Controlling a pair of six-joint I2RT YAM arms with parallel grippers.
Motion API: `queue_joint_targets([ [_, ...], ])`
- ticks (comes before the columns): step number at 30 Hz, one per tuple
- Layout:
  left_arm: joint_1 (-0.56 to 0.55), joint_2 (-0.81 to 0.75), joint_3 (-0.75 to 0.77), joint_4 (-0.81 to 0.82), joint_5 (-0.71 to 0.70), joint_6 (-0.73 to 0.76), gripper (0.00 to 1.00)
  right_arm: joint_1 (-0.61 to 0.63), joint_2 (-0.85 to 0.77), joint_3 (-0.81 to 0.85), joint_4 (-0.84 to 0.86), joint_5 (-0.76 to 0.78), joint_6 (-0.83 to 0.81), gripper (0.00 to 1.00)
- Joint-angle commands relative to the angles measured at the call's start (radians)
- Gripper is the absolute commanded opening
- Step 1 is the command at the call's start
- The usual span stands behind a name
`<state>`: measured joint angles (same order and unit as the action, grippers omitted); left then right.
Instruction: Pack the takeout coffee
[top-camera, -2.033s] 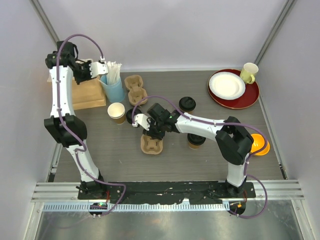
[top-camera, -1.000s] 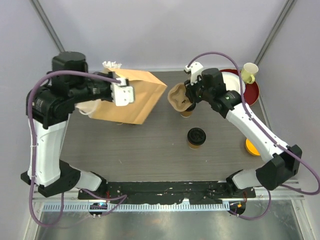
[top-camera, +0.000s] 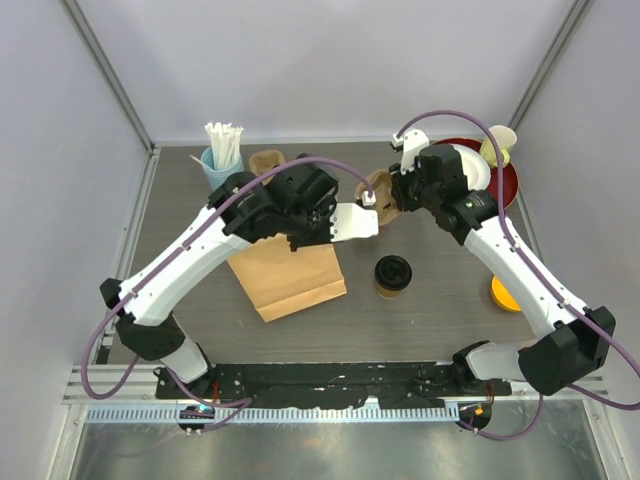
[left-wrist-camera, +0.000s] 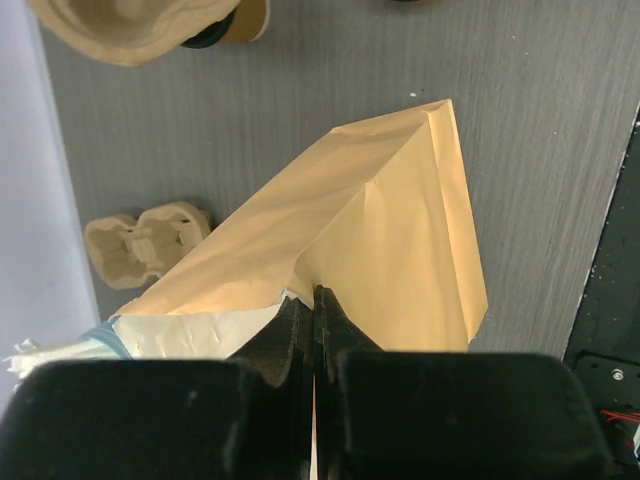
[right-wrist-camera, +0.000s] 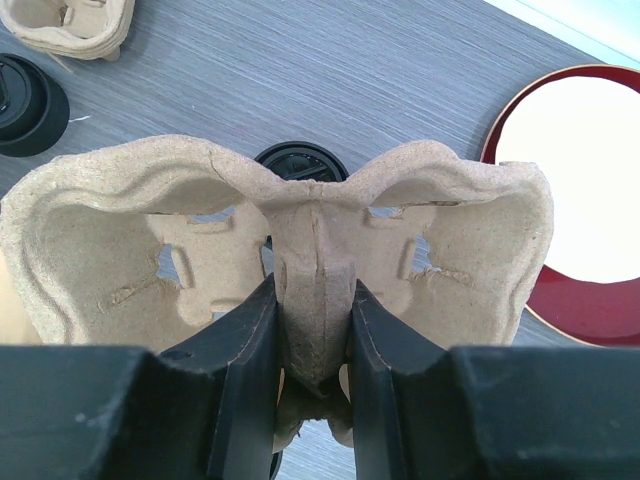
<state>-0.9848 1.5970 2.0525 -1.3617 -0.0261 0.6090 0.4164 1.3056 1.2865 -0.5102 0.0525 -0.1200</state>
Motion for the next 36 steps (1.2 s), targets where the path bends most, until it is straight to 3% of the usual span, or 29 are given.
queue_joint_targets([
  [1, -0.005, 0.020, -0.003, -0.300, 0.066, -0.017, 0.00, -0.002, -0.022, 0.002, 0.018, 0.003, 0.010, 0.24],
  [6, -0.003, 0.067, -0.005, -0.298, 0.104, -0.020, 0.01, -0.002, -0.019, 0.002, 0.018, 0.006, 0.013, 0.24],
  [10, -0.003, 0.089, 0.035, -0.289, 0.115, -0.035, 0.49, -0.002, -0.016, 0.005, 0.016, 0.003, 0.013, 0.24],
  [13, -0.005, 0.084, 0.072, -0.271, 0.123, -0.035, 0.68, -0.002, -0.012, 0.008, 0.013, 0.003, 0.014, 0.24],
  [22, 0.001, -0.023, 0.216, -0.069, 0.048, -0.058, 0.99, -0.002, -0.015, 0.075, -0.011, -0.022, 0.074, 0.22],
  [26, 0.086, -0.100, 0.238, 0.032, 0.069, -0.092, 1.00, -0.002, -0.035, 0.122, -0.019, -0.040, 0.117, 0.20],
  [29, 0.248, -0.147, 0.216, 0.075, 0.144, -0.127, 1.00, 0.012, -0.049, 0.155, -0.027, -0.105, 0.146, 0.21],
  [33, 0.460, -0.232, 0.034, 0.170, 0.193, -0.143, 1.00, 0.067, -0.058, 0.207, -0.034, -0.129, 0.158, 0.24],
  [36, 0.518, -0.267, -0.070, 0.199, 0.221, -0.135, 0.99, 0.102, -0.058, 0.244, -0.039, -0.163, 0.158, 0.24],
])
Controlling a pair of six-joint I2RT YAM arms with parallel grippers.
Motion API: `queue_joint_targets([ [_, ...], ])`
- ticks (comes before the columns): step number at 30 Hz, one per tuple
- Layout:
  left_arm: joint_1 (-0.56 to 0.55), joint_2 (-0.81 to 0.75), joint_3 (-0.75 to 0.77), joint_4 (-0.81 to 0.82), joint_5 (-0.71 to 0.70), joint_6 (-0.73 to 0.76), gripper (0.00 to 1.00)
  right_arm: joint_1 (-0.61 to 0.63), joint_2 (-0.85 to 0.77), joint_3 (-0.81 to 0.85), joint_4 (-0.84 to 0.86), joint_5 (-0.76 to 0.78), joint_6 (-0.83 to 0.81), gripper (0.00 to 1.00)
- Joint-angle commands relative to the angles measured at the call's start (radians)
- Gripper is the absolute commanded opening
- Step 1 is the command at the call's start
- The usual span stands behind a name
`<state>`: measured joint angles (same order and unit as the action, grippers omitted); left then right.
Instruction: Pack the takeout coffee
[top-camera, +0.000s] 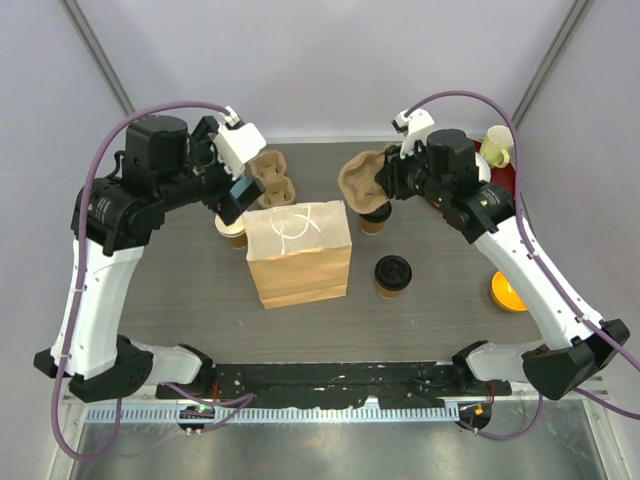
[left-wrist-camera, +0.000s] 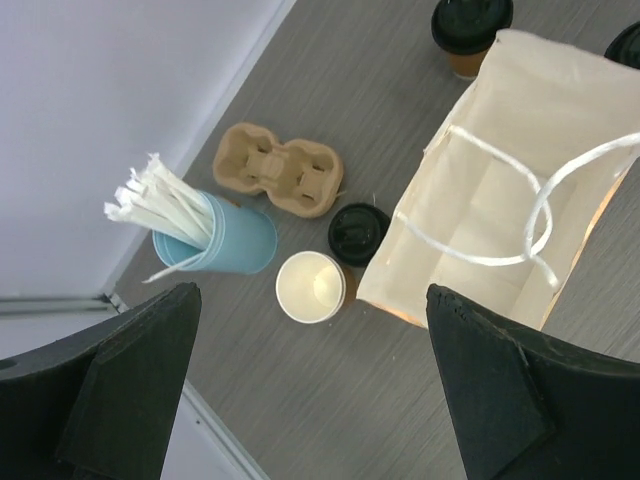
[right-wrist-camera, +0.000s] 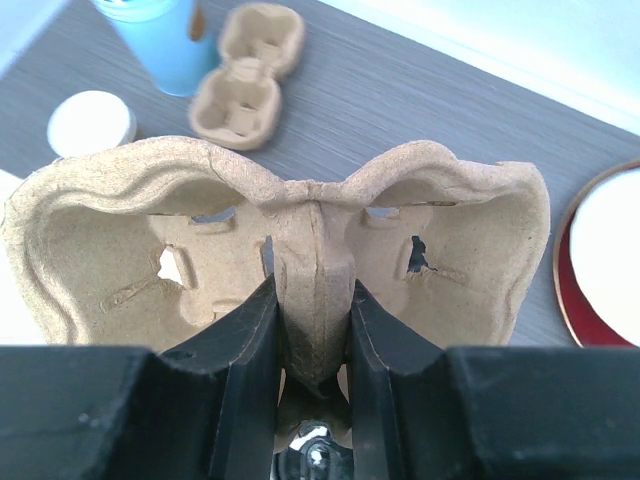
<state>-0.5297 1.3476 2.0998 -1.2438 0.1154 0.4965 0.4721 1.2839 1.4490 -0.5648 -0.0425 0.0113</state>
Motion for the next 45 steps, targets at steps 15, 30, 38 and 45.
queue_joint_targets([
  [15, 0.079, 0.159, -0.187, 0.103, 0.133, 0.175, 0.92, 0.072, -0.092, 0.031, 0.187, -0.234, 0.116, 0.21],
  [30, 0.194, 0.349, 0.067, -0.238, 0.360, 0.254, 0.91, 0.048, -0.026, 0.037, 0.414, -0.151, 0.107, 0.21],
  [38, 0.287, 0.392, 0.179, -0.347, 0.510, 0.185, 0.86, 0.046, 0.089, 0.171, 0.461, 0.081, 0.358, 0.23],
  [45, 0.326, 0.351, 0.130, -0.396, 0.590, 0.223, 0.81, 0.033, 0.019, 0.217, 0.246, 0.078, 0.414, 0.27],
])
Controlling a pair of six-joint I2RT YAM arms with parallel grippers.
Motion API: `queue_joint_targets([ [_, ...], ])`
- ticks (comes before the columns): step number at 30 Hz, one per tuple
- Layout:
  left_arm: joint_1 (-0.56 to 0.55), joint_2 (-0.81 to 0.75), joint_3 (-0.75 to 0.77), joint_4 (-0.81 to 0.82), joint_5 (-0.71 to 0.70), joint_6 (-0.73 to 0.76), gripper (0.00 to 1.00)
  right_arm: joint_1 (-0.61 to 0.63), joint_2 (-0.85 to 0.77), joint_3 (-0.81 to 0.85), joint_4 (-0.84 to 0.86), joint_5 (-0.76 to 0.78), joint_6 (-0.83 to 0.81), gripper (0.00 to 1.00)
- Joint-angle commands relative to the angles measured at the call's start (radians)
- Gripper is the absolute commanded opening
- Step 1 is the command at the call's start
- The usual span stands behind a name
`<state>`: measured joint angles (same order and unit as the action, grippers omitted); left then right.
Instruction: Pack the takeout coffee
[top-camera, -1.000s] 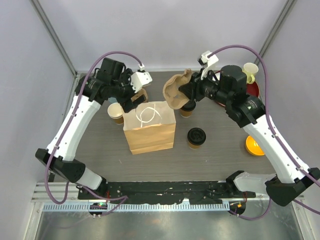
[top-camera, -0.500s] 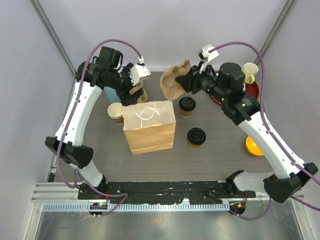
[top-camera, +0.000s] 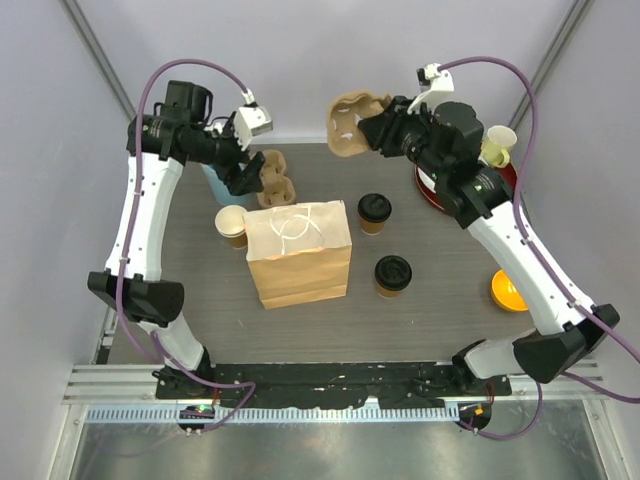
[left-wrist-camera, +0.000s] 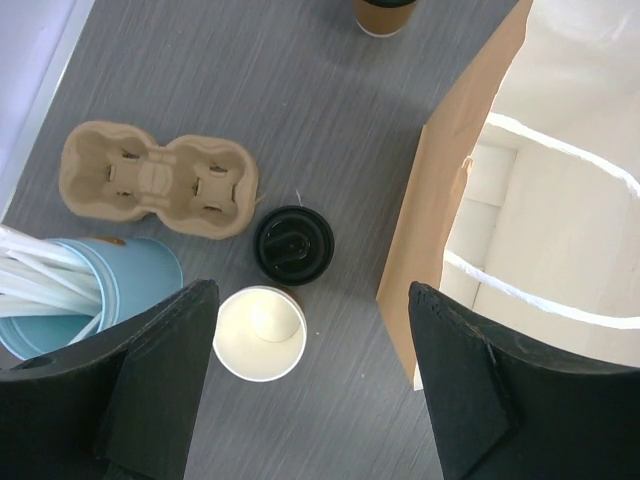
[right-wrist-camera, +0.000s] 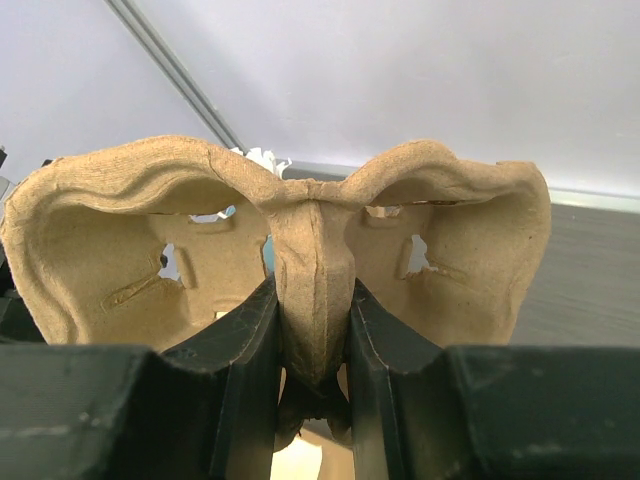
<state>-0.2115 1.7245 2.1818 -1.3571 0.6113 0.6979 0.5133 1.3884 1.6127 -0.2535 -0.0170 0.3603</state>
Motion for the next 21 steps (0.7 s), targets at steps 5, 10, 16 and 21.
queue_joint_targets([
  [5, 0.008, -0.037, 0.067, -0.218, 0.140, 0.000, 0.82, -0.025, -0.114, 0.076, -0.124, -0.041, 0.086, 0.27],
  [10, 0.003, -0.069, -0.060, -0.202, 0.151, 0.000, 0.76, -0.025, -0.066, 0.137, -0.168, -0.187, 0.170, 0.26],
  [16, -0.092, -0.089, -0.117, -0.229, 0.069, 0.058, 0.76, -0.004, 0.014, 0.204, -0.145, -0.320, 0.385, 0.23],
  [21, -0.114, -0.062, -0.137, -0.197, -0.025, 0.068, 0.76, 0.079, 0.043, 0.184, -0.150, -0.296, 0.387, 0.22],
])
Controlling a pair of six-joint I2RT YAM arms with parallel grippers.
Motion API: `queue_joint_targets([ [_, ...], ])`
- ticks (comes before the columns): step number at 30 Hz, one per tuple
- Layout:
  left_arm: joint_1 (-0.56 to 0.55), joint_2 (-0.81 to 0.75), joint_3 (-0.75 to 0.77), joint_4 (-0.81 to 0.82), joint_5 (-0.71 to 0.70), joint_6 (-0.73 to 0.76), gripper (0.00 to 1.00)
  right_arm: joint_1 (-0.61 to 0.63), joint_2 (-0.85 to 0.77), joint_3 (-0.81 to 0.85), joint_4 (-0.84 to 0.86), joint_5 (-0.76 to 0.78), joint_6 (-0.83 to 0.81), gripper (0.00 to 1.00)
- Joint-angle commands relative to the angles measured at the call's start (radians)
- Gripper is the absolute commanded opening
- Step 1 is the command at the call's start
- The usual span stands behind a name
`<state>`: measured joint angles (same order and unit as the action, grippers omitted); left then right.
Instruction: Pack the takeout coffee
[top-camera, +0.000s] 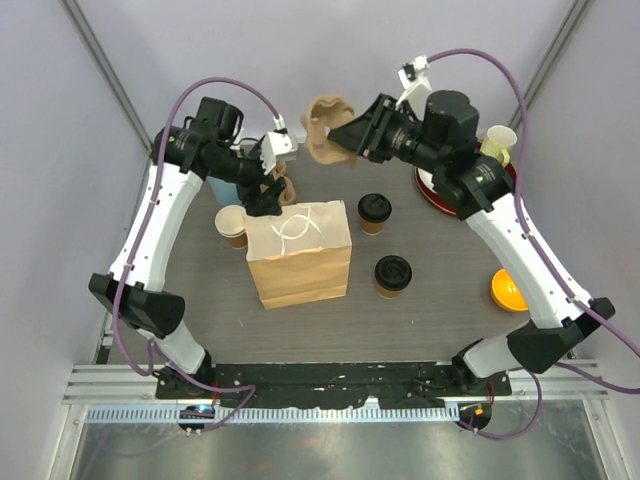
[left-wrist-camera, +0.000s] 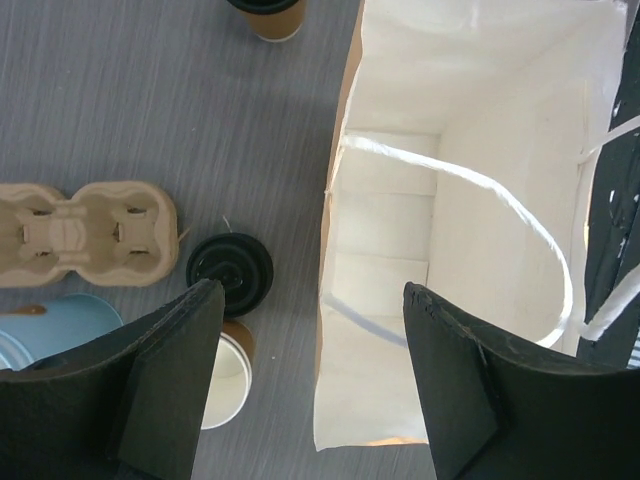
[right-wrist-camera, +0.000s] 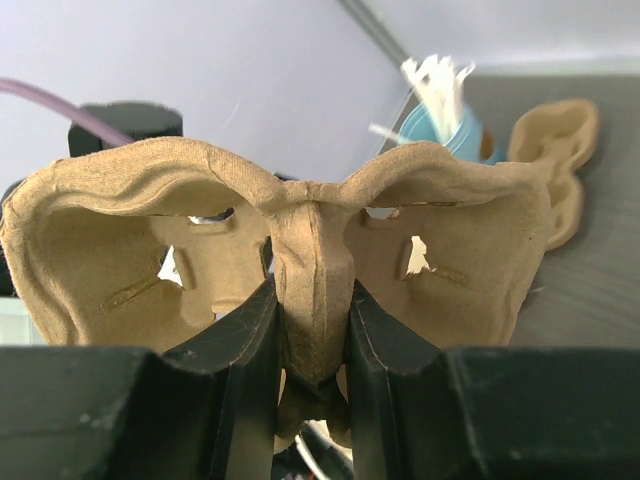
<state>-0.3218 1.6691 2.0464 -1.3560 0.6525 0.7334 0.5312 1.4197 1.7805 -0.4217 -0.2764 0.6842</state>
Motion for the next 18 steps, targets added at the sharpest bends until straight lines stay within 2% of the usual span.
queue_joint_targets([
  [1, -0.005, -0.003, -0.005, -0.201, -0.067, 0.047, 0.76, 0.084, 0.009, 0.008, 0.020, -0.005, 0.072, 0.22],
  [6, -0.003, -0.019, -0.089, -0.204, -0.106, 0.139, 0.77, 0.142, -0.039, -0.082, 0.061, 0.063, 0.097, 0.22],
  [13, -0.003, 0.011, -0.118, -0.229, -0.039, 0.172, 0.72, 0.148, -0.048, -0.098, 0.026, 0.075, 0.123, 0.22],
  [16, -0.003, 0.020, -0.120, -0.232, -0.037, 0.170, 0.63, 0.150, -0.038, -0.084, -0.021, 0.057, 0.098, 0.22],
  [18, -0.003, 0.034, -0.106, -0.249, -0.028, 0.159, 0.51, 0.157, -0.031, -0.082, -0.044, 0.048, 0.094, 0.21],
])
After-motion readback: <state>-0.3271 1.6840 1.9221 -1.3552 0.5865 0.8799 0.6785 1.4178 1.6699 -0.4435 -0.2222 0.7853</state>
